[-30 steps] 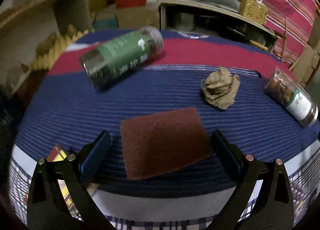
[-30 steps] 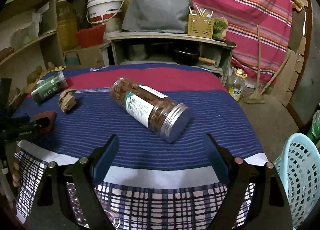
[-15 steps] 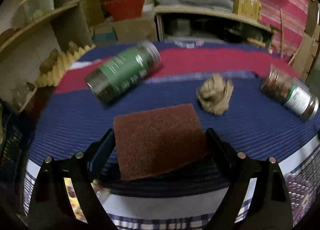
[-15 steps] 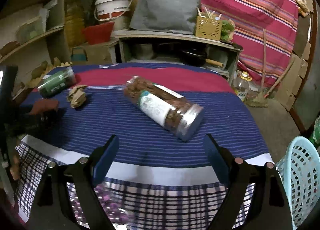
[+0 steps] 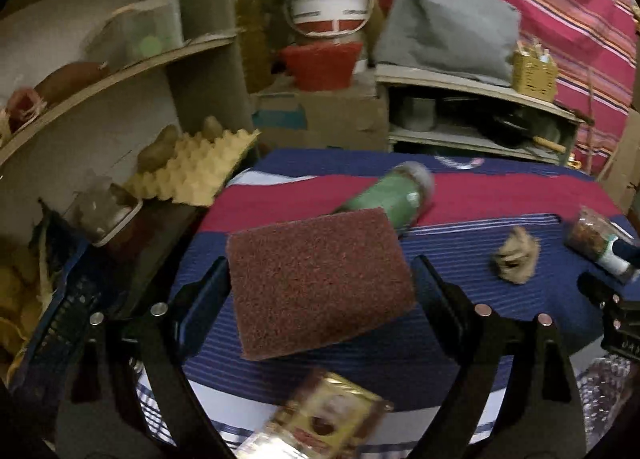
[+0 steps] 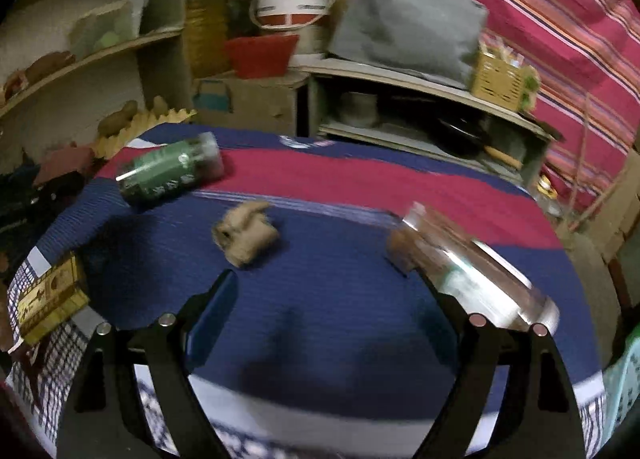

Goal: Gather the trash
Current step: 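Grasp the crumpled brown paper with the right tool while the left tool lifts the pad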

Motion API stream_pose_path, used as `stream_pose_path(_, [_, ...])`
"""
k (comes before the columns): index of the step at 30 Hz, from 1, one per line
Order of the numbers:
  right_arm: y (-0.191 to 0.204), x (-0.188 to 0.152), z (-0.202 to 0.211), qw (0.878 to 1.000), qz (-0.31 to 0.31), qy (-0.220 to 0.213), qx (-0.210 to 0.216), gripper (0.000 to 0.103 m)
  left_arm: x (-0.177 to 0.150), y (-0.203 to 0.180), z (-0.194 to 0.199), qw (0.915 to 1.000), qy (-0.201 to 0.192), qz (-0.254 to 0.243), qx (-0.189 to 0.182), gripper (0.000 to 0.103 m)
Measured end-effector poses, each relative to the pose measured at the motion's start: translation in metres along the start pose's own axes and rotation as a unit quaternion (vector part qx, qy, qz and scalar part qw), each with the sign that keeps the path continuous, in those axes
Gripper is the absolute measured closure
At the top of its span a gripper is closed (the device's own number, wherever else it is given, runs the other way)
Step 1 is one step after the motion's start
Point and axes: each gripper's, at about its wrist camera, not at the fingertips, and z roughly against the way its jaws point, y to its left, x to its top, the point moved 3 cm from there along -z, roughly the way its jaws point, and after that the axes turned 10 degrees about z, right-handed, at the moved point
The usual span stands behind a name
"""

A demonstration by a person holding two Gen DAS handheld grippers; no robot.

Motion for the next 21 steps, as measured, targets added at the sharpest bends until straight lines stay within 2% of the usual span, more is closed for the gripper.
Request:
stream_pose_path(8, [0.026, 0.025, -0.035, 1.000, 0.017, 0.012, 0.020, 0.019, 0.003, 0.037, -0.018, 0.9991, 0.016, 0.038, 0.006, 0.016])
stream_pose_path(12, [0.037, 0.030, -0.055, 0.998, 0.031, 0.043, 0.022, 0.020, 0.002, 0.047, -0.023, 0.9986, 0.020, 0.047, 0.013, 0.016])
stream_pose_path(14, [0.037, 0.030, -0.062, 0.998, 0.029, 0.048, 0.021, 0.028, 0.002, 0.051, -0.022, 0.9981, 0.020, 0.056, 0.011, 0.016])
stream_pose_path(18, [0.042, 0.026, -0.076, 0.995, 0.013, 0.072, 0.064, 0.059, 0.004, 0.055, -0.018, 0.9977, 0.017, 0.066, 0.006, 0.016])
stream_pose_path(21, [0.043, 0.024, -0.071, 0.996, 0.019, 0.064, 0.065, 0.061, 0.004, 0.048, -0.017, 0.9982, 0.014, 0.058, 0.004, 0.016])
